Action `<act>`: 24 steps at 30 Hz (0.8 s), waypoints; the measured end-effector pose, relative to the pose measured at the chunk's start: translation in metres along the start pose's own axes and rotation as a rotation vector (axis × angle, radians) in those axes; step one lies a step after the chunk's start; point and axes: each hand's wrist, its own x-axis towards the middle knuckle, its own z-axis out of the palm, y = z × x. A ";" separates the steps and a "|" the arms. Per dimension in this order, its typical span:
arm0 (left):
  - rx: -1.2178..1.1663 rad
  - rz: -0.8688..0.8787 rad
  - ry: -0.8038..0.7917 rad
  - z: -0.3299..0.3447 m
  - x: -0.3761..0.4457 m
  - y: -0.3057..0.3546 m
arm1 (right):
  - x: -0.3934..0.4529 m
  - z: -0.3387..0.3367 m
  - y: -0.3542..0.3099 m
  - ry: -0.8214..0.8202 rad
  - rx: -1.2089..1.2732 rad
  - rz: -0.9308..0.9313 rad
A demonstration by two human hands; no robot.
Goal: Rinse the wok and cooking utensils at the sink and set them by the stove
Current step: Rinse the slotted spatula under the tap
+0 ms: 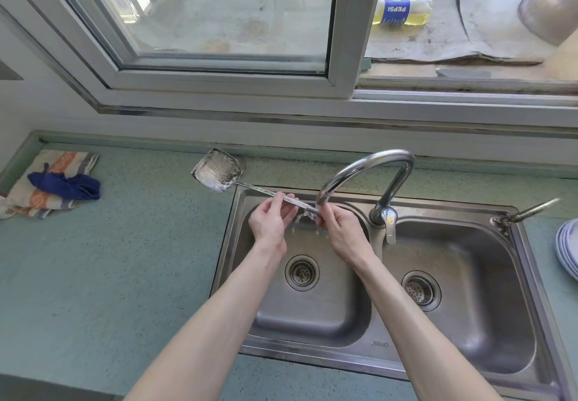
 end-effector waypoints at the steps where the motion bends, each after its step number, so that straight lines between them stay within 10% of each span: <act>1: -0.023 -0.018 0.005 0.001 -0.002 -0.001 | -0.001 -0.001 0.001 0.001 -0.022 0.005; 10: -0.074 -0.067 -0.096 0.005 -0.021 -0.014 | -0.024 -0.016 0.018 -0.050 0.012 0.065; 24: 0.024 -0.181 -0.128 -0.005 -0.050 -0.044 | -0.070 -0.065 0.074 0.389 -0.643 -0.245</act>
